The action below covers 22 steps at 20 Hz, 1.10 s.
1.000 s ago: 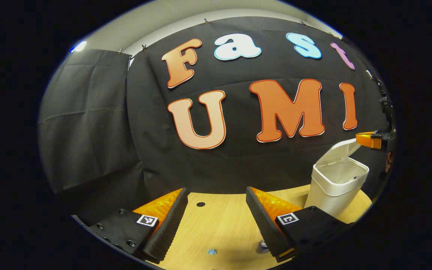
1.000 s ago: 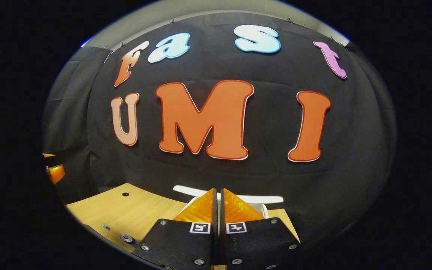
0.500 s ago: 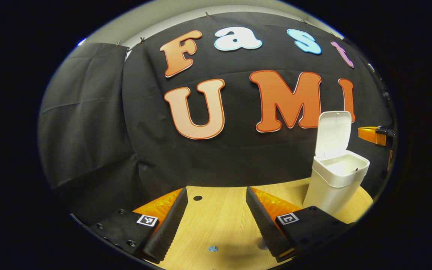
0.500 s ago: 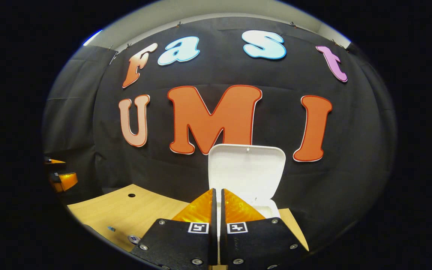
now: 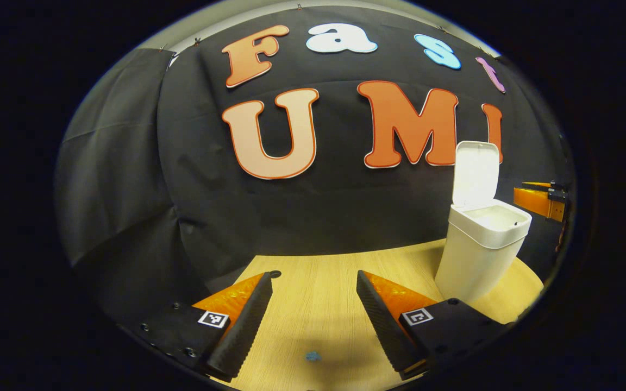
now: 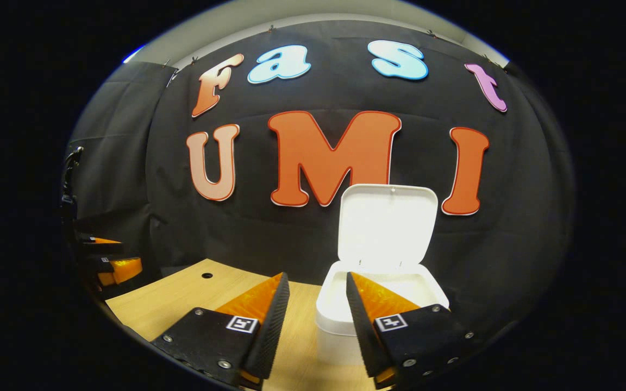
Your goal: Press the lid of the desktop garbage bin to open it, pick up the crumpled paper on the desktop and throw it into the bin, then pick up the pop can on the desktop and drop it into the bin, and finally close the garbage bin lid.
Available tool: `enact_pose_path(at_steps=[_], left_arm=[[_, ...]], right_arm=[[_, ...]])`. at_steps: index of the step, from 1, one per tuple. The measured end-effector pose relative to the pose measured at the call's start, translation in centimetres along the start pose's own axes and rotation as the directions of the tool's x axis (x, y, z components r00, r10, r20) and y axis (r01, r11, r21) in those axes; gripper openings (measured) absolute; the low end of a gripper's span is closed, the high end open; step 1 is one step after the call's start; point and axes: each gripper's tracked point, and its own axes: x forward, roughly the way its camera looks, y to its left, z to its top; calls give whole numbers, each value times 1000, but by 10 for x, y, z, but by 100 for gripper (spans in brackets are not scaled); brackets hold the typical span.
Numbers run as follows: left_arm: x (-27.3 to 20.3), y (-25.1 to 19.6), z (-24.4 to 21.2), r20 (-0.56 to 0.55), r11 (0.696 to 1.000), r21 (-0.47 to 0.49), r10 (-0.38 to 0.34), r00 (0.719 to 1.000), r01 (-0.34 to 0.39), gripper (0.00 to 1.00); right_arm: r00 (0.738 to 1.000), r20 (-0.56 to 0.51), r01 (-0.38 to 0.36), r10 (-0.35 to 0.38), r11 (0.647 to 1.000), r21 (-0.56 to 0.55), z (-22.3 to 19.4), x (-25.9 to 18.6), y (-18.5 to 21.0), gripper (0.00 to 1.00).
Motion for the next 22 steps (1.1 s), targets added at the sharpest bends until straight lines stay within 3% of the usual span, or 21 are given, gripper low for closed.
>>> enact_pose_path(at_steps=[2,6,13,22], left_arm=[[6,2,-11,-28,1000,0,-22,999,22,99],[17,6,-38,-82,998,6,-67,994,67,99],[32,6,-92,-195,990,-2,-140,971,143,100],[42,-1,-152,-269,972,35,-213,939,231,100]], right_arm=[[1000,-27,-5,5,1000,-3,-14,-2,12,75],[996,-82,-28,28,1000,4,-44,-7,40,85],[982,-186,-50,44,998,-27,-97,-5,77,90],[941,-319,-124,116,992,-4,-165,-12,121,93]])
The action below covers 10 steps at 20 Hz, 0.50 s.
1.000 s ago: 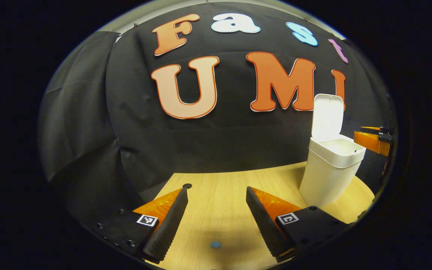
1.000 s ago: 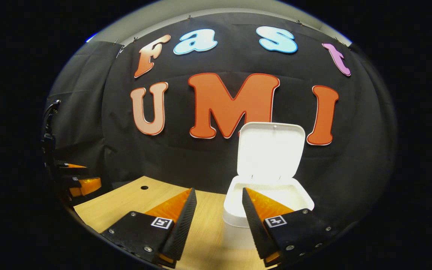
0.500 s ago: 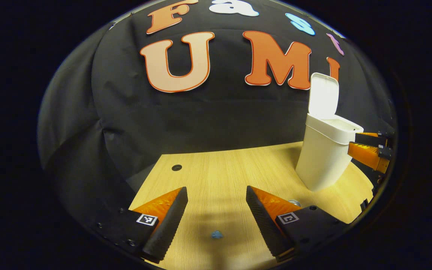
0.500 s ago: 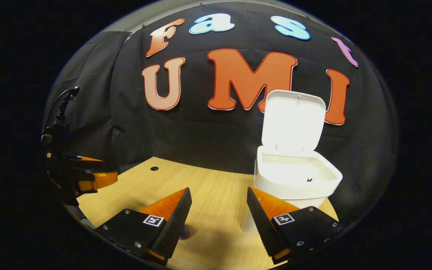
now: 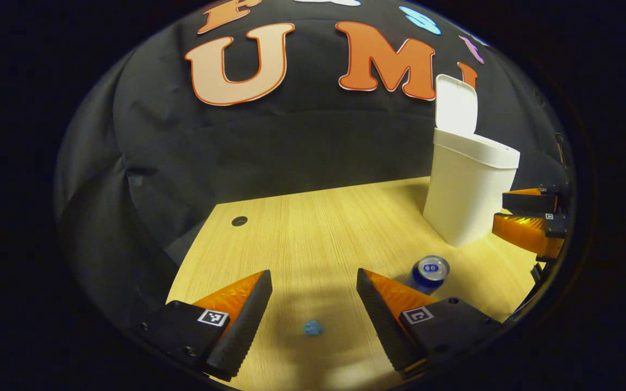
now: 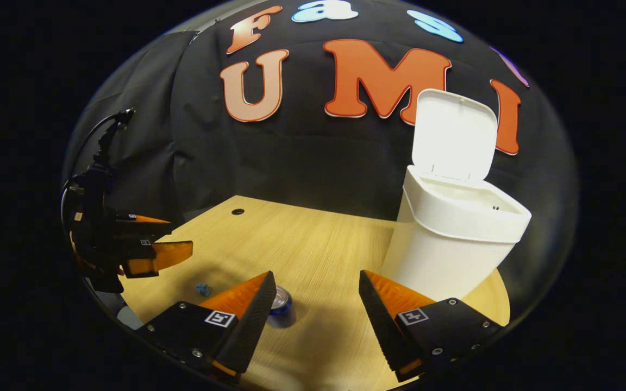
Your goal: Press the lid of the desktop garbage bin to open it, pick up the crumpled paper on the desktop and throw it into the bin, then pick up the pop can on the desktop and drop it into the bin, and finally close the garbage bin lid.
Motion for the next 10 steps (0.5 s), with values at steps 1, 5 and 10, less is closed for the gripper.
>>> enact_pose_path(at_steps=[1,5,10], left_arm=[[5,-3,-9,-16,1000,5,-6,1000,6,100],[15,3,-40,-84,1000,11,-5,996,6,100],[24,5,-84,-164,999,24,-24,986,29,100]], right_arm=[[1000,-17,-10,10,1000,3,-7,2,5,93],[996,-74,-41,41,999,4,-32,11,21,95],[991,-114,-69,69,998,-3,-53,21,37,98]])
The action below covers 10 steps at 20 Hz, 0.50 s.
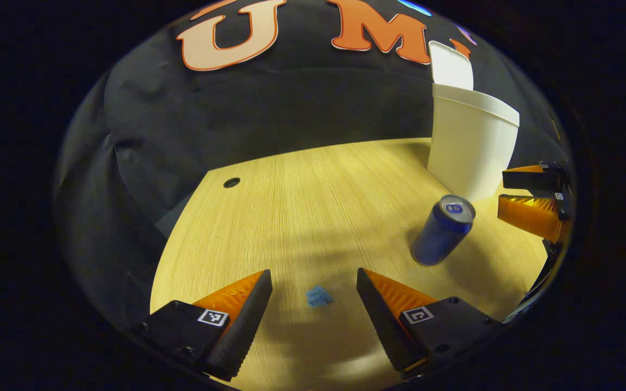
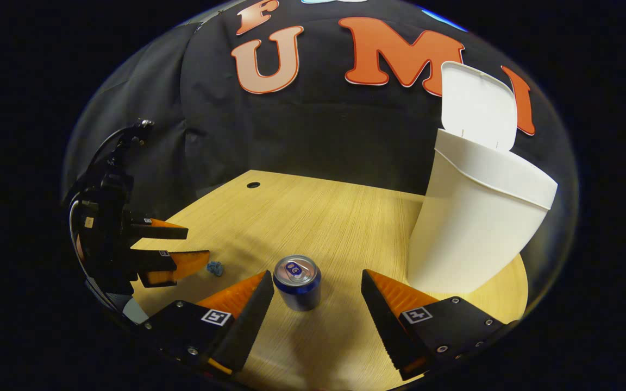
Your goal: Press the lid of the desktop garbage bin to open it, pick up the crumpled paper on the desktop and throw it into the bin, then pick up the pop can on the desktop and drop it into the bin, and finally close the garbage bin lid.
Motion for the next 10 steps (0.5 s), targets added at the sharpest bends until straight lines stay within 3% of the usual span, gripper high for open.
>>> enact_pose_path(at_steps=[10], left_arm=[[38,-2,-36,-74,1000,-13,-27,997,27,98]], right_arm=[[997,-72,10,-11,1000,-9,-31,27,8,98]])
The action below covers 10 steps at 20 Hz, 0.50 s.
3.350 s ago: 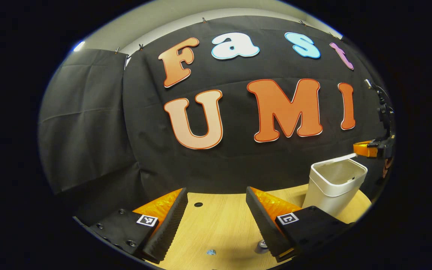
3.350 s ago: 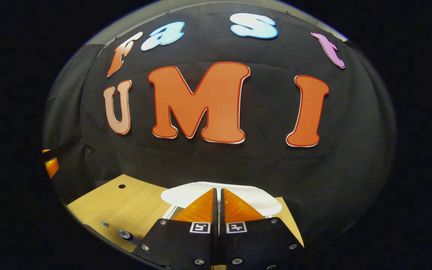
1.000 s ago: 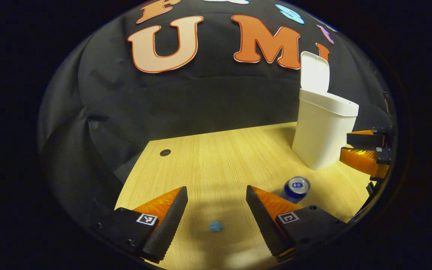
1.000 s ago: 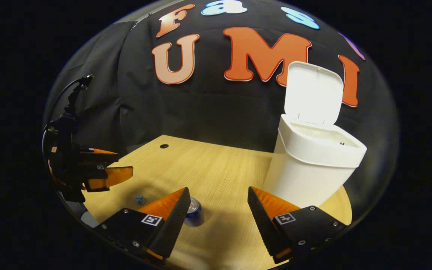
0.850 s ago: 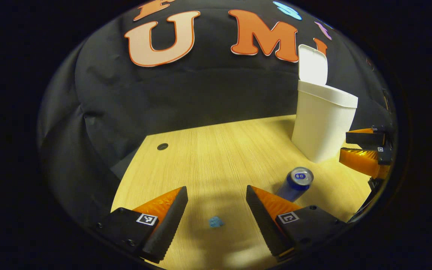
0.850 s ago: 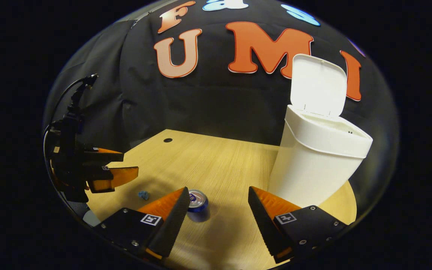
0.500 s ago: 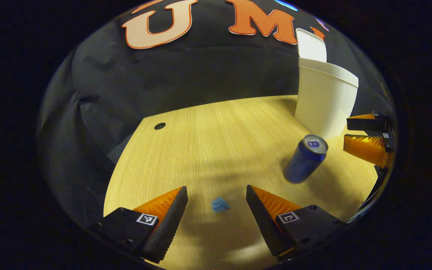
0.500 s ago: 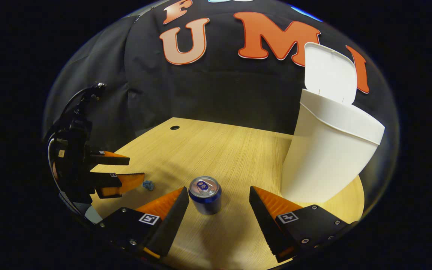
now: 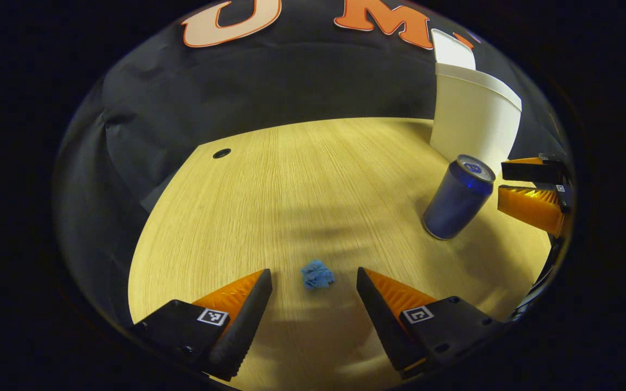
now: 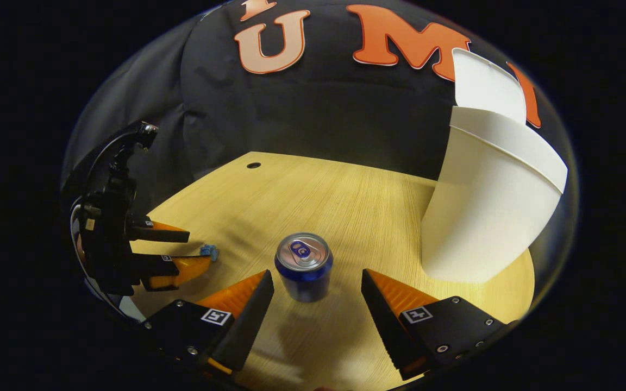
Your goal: Press the lid of the desktop garbage bin to open it, pick up the crumpled paper on the desktop and throw it into the bin, then pick up the pop can on the desktop and drop it into the bin, and finally close the garbage bin lid.
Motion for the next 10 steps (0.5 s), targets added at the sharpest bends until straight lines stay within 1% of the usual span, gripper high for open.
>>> enact_pose_path(at_steps=[1,5,8,9,10], left_arm=[[3,-1,-3,-2,1000,-2,-3,1000,3,100],[10,-4,-1,10,999,26,-20,1000,19,100],[20,-9,-2,10,998,39,-46,999,45,100],[23,-10,-5,1,998,45,-52,999,52,98],[23,-15,-2,17,997,34,-72,997,72,89]], right_arm=[[1000,-2,5,-5,1000,2,-1,3,0,98],[1000,-3,17,-17,1000,2,-2,12,0,98],[1000,-11,24,-24,1000,0,-3,16,1,98],[1000,-20,24,-24,1000,-1,-5,15,2,98],[999,-34,25,-25,1000,-6,-9,19,2,98]])
